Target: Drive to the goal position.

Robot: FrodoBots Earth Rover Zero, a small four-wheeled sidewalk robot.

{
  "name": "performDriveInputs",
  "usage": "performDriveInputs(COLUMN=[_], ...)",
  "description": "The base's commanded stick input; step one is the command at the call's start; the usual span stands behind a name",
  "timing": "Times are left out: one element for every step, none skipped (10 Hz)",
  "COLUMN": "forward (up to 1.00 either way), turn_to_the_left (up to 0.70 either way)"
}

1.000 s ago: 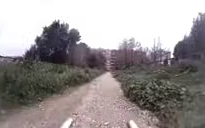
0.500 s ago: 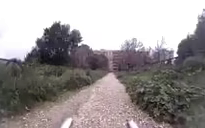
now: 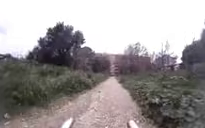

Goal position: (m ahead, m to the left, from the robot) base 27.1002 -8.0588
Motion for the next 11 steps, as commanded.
performDriveInputs(forward=[0.70,0.70,0.70,0.70,0.70,0.70,0.70,0.70,0.70,0.70,0.70], turn_to_the_left=[0.00,0.00,-0.13,-0.28,-0.32,-0.13,0.00,0.00,0.00,0.00,0.00])
